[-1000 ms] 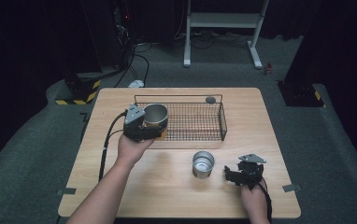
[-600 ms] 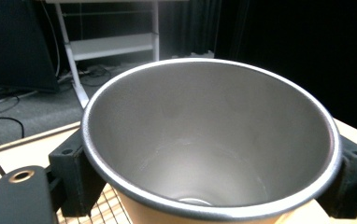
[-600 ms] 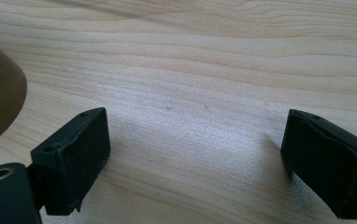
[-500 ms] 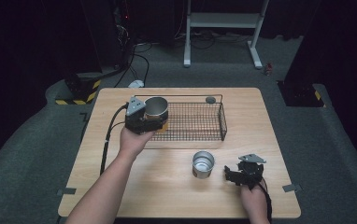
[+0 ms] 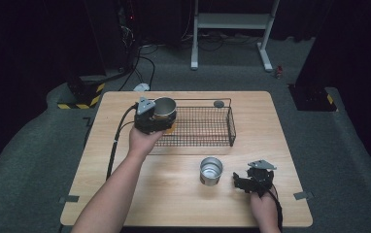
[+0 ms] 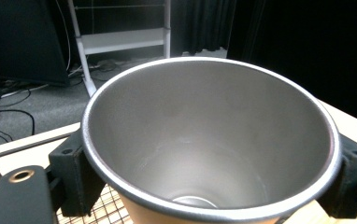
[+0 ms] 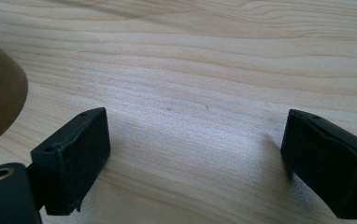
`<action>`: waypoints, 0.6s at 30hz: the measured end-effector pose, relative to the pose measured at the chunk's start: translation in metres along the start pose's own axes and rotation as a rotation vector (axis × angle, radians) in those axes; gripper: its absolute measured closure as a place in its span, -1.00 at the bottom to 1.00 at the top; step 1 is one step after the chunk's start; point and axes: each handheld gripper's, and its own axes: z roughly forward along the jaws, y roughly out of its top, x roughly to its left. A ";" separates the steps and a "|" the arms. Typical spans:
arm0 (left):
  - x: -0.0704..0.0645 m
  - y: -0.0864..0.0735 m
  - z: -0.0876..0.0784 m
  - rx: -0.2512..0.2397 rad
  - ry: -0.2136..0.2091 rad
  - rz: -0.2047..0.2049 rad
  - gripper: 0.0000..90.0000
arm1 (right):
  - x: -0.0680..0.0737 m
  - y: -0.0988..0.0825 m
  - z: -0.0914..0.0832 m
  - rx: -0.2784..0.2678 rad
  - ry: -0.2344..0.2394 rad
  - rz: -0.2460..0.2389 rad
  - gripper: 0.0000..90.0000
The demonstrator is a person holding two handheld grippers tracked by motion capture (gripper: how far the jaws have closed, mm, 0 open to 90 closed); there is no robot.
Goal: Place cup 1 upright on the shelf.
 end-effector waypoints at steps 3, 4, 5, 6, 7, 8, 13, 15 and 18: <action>0.003 -0.003 0.008 0.017 0.003 -0.022 -0.69 | 0.000 0.000 0.000 0.000 0.000 0.000 -0.82; 0.003 -0.004 0.010 0.022 0.008 -0.024 -0.69 | 0.000 0.000 0.000 0.000 0.000 0.000 -0.82; 0.004 -0.006 0.013 0.029 0.012 -0.021 -0.69 | 0.000 0.000 0.000 0.000 0.000 0.000 -0.82; 0.005 -0.007 0.015 0.034 0.017 -0.023 -0.69 | 0.000 0.000 0.000 0.000 0.000 0.000 -0.82; 0.007 -0.008 0.017 0.040 0.018 -0.025 -0.69 | 0.000 0.000 0.000 0.000 0.000 0.000 -0.82; 0.008 -0.010 0.019 0.048 0.023 -0.031 -0.69 | 0.000 0.000 0.000 0.000 0.000 0.000 -0.82; 0.011 -0.015 0.027 0.067 0.045 -0.028 -0.69 | 0.000 0.000 0.000 0.000 0.000 0.000 -0.82; 0.013 -0.016 0.030 0.079 0.055 -0.028 -0.69 | 0.000 0.000 0.000 0.000 0.000 0.000 -0.82; 0.015 -0.020 0.036 0.103 0.064 -0.044 -0.70 | 0.000 0.000 0.000 0.000 0.000 0.000 -0.82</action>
